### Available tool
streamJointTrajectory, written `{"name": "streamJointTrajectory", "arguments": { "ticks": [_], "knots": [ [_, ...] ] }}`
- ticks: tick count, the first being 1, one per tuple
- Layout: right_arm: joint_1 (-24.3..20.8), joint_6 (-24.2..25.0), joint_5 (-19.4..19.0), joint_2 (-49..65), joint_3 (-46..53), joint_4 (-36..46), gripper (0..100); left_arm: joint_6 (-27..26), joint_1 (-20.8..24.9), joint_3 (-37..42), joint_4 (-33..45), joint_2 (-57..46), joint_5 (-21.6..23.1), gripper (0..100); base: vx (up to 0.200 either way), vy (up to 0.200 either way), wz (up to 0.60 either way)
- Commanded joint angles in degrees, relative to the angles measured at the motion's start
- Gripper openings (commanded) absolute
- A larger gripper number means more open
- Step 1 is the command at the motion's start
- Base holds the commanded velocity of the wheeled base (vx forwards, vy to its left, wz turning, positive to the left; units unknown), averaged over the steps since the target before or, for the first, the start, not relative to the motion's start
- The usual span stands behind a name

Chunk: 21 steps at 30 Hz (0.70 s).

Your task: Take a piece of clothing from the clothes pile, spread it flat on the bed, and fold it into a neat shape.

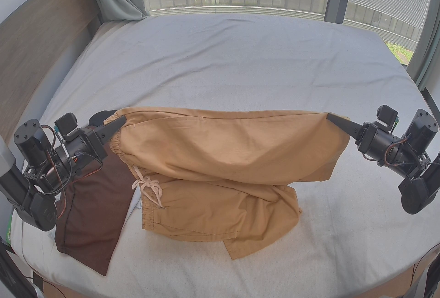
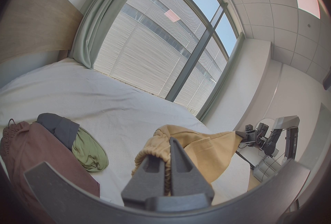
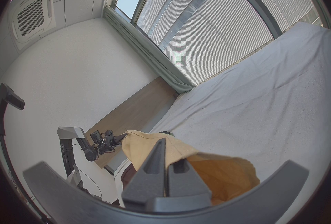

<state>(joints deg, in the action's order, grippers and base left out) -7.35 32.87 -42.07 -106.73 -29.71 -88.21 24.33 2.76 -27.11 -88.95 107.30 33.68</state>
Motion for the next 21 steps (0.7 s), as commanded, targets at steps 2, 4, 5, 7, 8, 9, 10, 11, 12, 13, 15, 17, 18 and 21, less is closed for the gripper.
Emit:
{"name": "streamJointTrajectory", "arguments": {
  "ticks": [2, 4, 5, 7, 8, 9, 10, 11, 12, 13, 15, 17, 18, 21],
  "knots": [
    [0.7, 0.0, 0.0, -0.2, -0.1, 0.0, 0, 0.0, 0.0, -0.1, -0.1, 0.4, 0.0, 0, 0.0, 0.0, 0.0],
    [0.9, 0.0, 0.0, -0.5, -0.2, -0.1, 0, 0.0, 0.0, -0.3, -0.1, 0.5, 0.0, 0, 0.0, 0.0, 0.0],
    [1.1, 0.0, 0.0, -0.6, -0.2, -0.1, 0, 0.0, -0.1, -0.3, -0.1, 0.6, 0.0, 0, 0.0, 0.0, 0.0],
    [1.2, 0.0, 0.0, -0.8, -0.2, -0.1, 0, 0.0, 0.0, -0.3, -0.1, 0.6, 0.0, 0, 0.0, 0.0, 0.0],
    [1.3, 0.0, 0.0, -0.9, -0.2, -0.1, 0, 0.0, 0.0, -0.3, -0.1, 0.7, 0.0, 0, 0.0, 0.0, 0.0],
    [1.4, -0.1, 0.0, -1.0, -0.2, -0.1, 0, 0.0, 0.0, -0.3, -0.1, 0.7, 0.0, 0, 0.0, 0.0, 0.0],
    [1.4, -0.1, 0.0, -1.1, -0.2, -0.1, 0, 0.0, 0.0, -0.3, -0.1, 0.7, 0.0, 0, 0.0, 0.0, 0.0],
    [1.6, -0.1, 0.0, -1.4, -0.3, -0.1, 0, 0.0, -0.1, -0.4, -0.1, 0.7, 0.0, 0, 0.0, 0.0, 0.0],
    [1.7, -0.1, 0.0, -1.6, -0.3, -0.1, 0, 0.0, -0.1, -0.4, -0.1, 0.7, 0.0, 0, 0.0, 0.0, 0.0],
    [1.9, -0.2, 0.0, -1.7, -0.4, -0.1, 0, 0.0, -0.1, -0.4, -0.1, 0.7, 0.0, 0, 0.0, 0.0, 0.0],
    [1.9, -0.2, 0.0, -1.9, -0.5, -0.1, 0, 0.0, -0.2, -0.5, -0.1, 0.7, 0.0, 0, 0.0, 0.0, 0.0],
    [2.0, -0.3, 0.0, -2.3, -0.5, -0.1, 0, 0.0, -0.1, -0.5, -0.1, 0.7, 0.0, 0, 0.0, 0.0, 0.0],
    [2.0, -0.2, 0.0, -2.3, -0.5, -0.1, 0, 0.0, -0.2, -0.5, -0.1, 0.7, 0.0, 0, 0.0, 0.0, 0.0],
    [2.0, -0.3, 0.0, -2.3, -0.5, -0.1, 0, 0.0, -0.2, -0.5, -0.1, 0.7, 0.0, 0, 0.0, 0.0, 0.0]
  ]
}}
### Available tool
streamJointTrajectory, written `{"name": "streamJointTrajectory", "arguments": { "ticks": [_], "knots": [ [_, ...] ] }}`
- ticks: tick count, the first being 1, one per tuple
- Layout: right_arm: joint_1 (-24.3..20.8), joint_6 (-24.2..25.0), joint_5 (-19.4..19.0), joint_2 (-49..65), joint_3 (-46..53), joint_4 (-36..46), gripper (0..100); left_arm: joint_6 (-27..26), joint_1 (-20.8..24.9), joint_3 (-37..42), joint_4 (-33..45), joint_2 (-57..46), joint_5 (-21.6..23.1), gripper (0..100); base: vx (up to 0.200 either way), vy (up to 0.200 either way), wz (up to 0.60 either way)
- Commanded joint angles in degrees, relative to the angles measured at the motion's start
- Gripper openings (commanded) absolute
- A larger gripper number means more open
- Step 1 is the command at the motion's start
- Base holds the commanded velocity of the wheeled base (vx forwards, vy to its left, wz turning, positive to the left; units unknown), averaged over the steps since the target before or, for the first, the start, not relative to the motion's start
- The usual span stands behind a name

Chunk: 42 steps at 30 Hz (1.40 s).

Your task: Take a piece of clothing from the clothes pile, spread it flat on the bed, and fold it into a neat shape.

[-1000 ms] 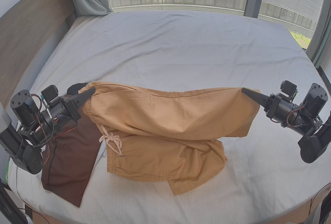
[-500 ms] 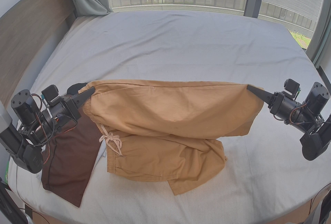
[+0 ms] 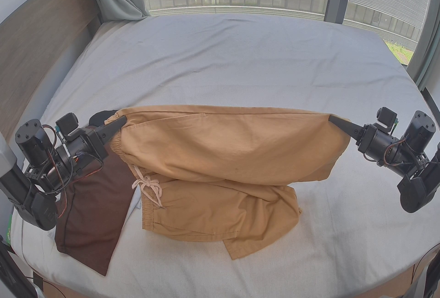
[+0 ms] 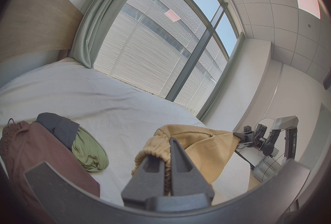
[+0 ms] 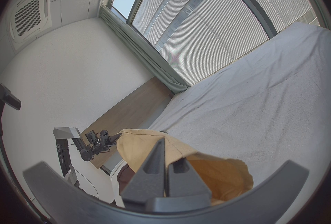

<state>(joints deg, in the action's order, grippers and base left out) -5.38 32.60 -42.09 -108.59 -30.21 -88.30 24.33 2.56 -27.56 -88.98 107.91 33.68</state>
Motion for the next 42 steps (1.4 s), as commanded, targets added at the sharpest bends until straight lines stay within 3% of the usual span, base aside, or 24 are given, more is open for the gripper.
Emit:
{"name": "streamJointTrajectory", "arguments": {
  "ticks": [1, 18, 25, 42],
  "knots": [
    [0.0, 0.0, 0.0, -0.4, 0.0, 0.0, 0, 0.0, 0.0, 0.0, -0.1, 0.1, 0.0, 0, 0.0, 0.0, 0.0],
    [-0.1, -0.1, 0.1, -3.2, -3.5, 0.1, 0, 0.1, 0.3, -2.1, 0.0, 2.7, -0.7, 0, 0.0, 0.0, 0.0],
    [-0.3, 0.0, 3.5, -9.1, -11.1, 0.1, 0, 0.5, 0.0, -9.4, 0.1, 9.9, -3.7, 0, 0.0, 0.0, 0.0],
    [0.4, 1.9, 3.7, -20.5, -23.7, 0.1, 0, 4.3, 0.1, -21.1, 0.0, 19.7, -6.6, 0, 0.0, 0.0, 0.0]
  ]
}}
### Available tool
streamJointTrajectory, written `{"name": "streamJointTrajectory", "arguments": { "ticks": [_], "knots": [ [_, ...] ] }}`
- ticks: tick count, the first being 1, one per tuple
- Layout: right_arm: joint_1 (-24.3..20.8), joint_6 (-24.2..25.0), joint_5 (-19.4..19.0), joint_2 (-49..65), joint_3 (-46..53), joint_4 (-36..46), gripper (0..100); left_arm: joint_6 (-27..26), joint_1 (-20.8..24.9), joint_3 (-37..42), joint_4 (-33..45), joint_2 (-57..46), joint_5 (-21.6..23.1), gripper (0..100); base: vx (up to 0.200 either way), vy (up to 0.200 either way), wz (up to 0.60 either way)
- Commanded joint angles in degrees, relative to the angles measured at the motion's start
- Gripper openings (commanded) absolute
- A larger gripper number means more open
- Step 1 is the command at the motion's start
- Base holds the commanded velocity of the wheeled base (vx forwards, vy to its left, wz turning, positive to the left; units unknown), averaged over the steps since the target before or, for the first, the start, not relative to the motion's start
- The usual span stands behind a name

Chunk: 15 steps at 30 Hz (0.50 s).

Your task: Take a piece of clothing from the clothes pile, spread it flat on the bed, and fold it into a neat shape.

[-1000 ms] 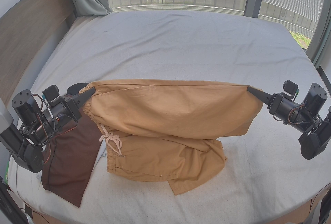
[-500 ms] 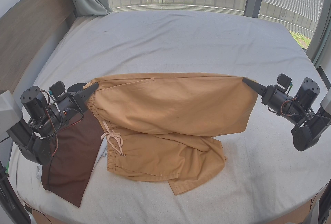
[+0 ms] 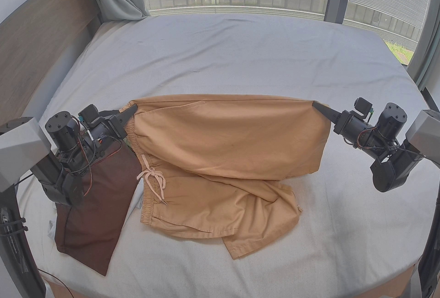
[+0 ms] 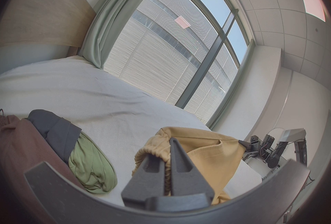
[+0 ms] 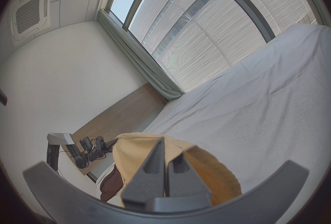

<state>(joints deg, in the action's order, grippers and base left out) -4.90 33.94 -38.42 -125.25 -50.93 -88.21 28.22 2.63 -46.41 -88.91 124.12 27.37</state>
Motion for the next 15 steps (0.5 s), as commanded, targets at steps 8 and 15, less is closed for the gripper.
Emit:
{"name": "streamJointTrajectory", "arguments": {
  "ticks": [8, 15],
  "knots": [
    [-0.3, 0.9, 0.0, -8.5, -8.2, 0.3, 0, 3.6, 0.0, -7.3, 0.0, 7.6, -2.7, 0, 0.0, 0.0, 0.0],
    [-0.3, 0.9, 0.0, -11.2, -12.1, 0.8, 0, 6.1, 0.2, -10.8, 0.0, 10.2, -3.5, 0, 0.0, 0.0, 0.0]
  ]
}}
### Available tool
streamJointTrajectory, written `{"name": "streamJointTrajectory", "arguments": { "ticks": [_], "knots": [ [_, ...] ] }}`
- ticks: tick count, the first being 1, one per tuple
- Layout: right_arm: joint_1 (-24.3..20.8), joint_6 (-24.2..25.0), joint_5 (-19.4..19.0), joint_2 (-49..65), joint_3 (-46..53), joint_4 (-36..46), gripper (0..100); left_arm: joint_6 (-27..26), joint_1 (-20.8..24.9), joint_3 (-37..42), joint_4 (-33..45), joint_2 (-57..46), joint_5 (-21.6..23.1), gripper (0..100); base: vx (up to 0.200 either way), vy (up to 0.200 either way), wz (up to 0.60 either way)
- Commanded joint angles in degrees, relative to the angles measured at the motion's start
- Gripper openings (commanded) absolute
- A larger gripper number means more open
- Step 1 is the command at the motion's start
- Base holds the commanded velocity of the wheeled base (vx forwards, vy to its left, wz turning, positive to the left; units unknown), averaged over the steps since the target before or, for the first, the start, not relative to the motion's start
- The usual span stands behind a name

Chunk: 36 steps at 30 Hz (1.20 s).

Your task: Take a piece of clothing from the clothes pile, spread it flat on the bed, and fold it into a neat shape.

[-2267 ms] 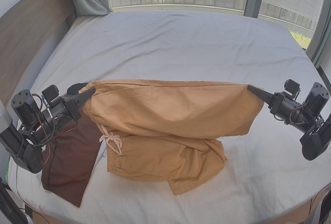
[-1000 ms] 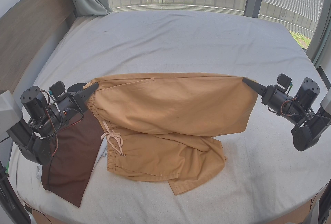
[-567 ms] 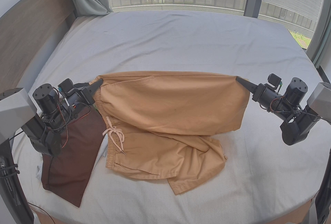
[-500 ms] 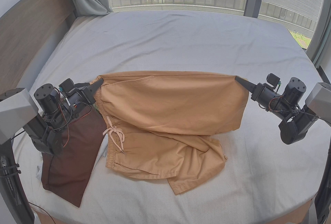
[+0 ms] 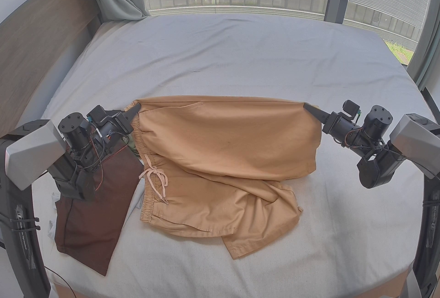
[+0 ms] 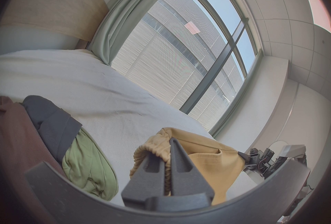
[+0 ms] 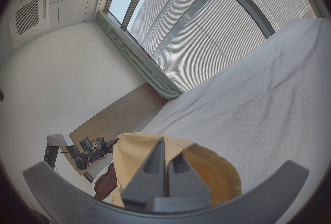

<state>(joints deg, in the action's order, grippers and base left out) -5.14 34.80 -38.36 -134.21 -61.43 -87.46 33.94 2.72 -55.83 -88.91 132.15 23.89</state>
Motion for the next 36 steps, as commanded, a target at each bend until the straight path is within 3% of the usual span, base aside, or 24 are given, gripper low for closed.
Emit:
{"name": "streamJointTrajectory", "arguments": {
  "ticks": [1, 27, 28, 29, 30, 36],
  "knots": [
    [0.0, 0.0, 0.0, -2.8, -2.6, 0.1, 0, 1.0, 0.2, -1.9, 0.0, 2.7, -0.1, 0, 0.0, 0.0, 0.0],
    [-0.2, 0.1, 1.9, -10.9, -18.3, 6.9, 0, 6.1, 0.1, -8.7, 0.0, 8.1, -1.7, 0, 0.0, 0.0, 0.0],
    [-0.2, 0.0, 1.9, -10.9, -18.4, 6.9, 0, 6.1, 0.1, -8.9, 0.0, 8.2, -1.7, 100, 0.0, 0.0, 0.0],
    [-0.2, 0.0, 1.9, -10.9, -18.4, 6.9, 0, 6.1, 0.1, -8.9, 0.0, 8.2, -1.7, 100, 0.0, 0.0, 0.0],
    [0.0, 0.1, 2.3, -10.9, -18.9, 6.9, 100, 6.2, 0.2, -9.6, 0.0, 8.9, -1.7, 100, 0.0, 0.0, 0.0],
    [-0.1, 0.3, 5.1, -12.2, -20.0, 6.4, 100, 8.9, 0.4, -9.7, 0.2, 9.1, -1.8, 100, 0.0, 0.0, 0.0]
  ]
}}
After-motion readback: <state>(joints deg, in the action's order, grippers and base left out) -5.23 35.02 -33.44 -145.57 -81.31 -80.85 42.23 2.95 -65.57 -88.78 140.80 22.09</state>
